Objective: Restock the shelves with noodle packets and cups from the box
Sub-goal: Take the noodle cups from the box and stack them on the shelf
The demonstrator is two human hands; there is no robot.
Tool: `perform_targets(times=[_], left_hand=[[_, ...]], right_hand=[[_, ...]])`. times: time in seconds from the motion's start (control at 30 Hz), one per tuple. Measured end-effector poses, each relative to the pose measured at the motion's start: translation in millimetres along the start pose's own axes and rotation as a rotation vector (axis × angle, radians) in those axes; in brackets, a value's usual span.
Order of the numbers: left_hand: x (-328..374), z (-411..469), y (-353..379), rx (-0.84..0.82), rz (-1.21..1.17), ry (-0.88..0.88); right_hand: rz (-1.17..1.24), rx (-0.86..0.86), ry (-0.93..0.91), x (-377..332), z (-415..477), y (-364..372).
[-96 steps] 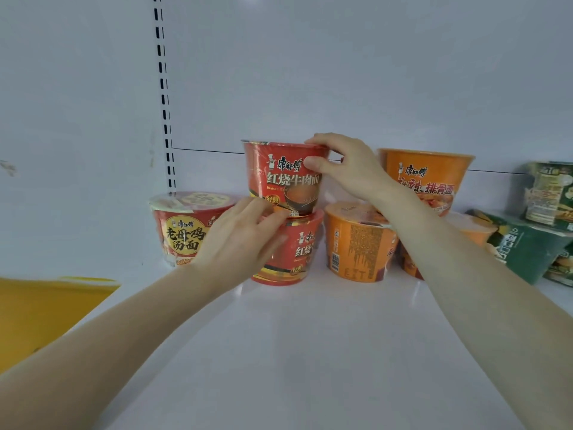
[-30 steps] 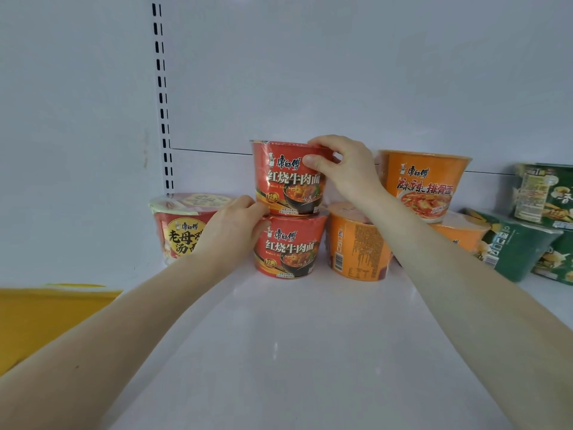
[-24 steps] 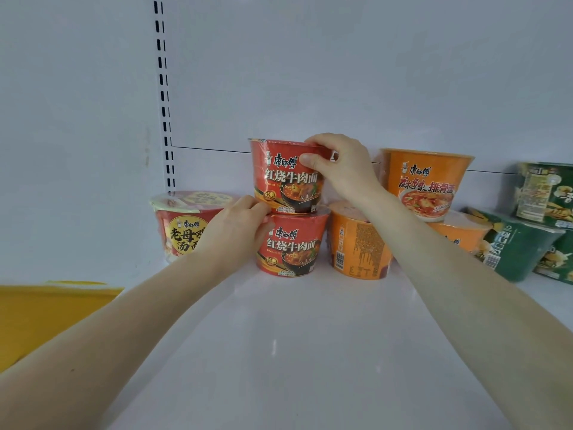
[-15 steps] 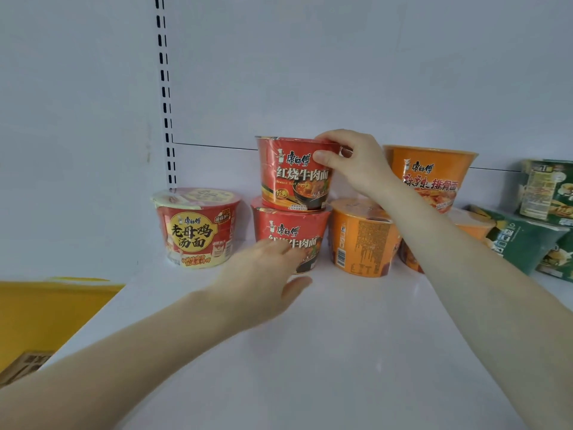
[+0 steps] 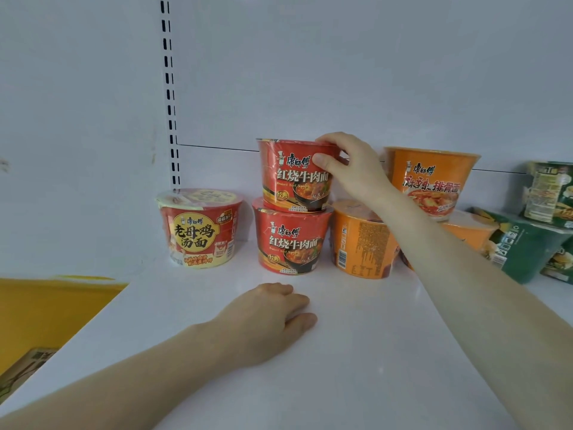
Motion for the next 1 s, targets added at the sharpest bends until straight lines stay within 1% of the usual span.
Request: perform_targets(times=[0.43,0.6,0.73,0.83,0.93,1.0], left_hand=[[1.8,-3.7,-10.3,0.094,-0.014,0.022],[3.6,-4.3,-12.5,0.105,-0.029,0.026],[6.5,-3.3,-11.1,0.066,-0.024,0.027],[7.5,-2.7,-12.0,0.069,-0.056,0.029],[7.8,-1.7,-11.1,0.058,-0.036,0.045],[8.9,-1.6,-11.4,0.053,-0.032,0.045]], right_hand=[[-0.005,0.016,-0.006,1.7,-1.2,1.9],[-0.011,0.008,-0.016,1.4,-3.7,3.6],[-0.052,0.006,-0.026,0.2,-3.6,3.1],[-0.051,-0.012,0.01,2.7,-4.2,3.6],[0.036,-0.03,0.082,10.2,-7.0,-2.1],[0.064,-0.011,0.107,17.3,-9.7,-9.4]])
Point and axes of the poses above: each hand's wrist, its own z-axis towards the middle knuckle, its own y-axis out of the palm, x = y × z, the point moved 10 cm from there along z, towards the middle knuckle, and after that the axes turned 12 degrees about y, right-handed, at the moved point
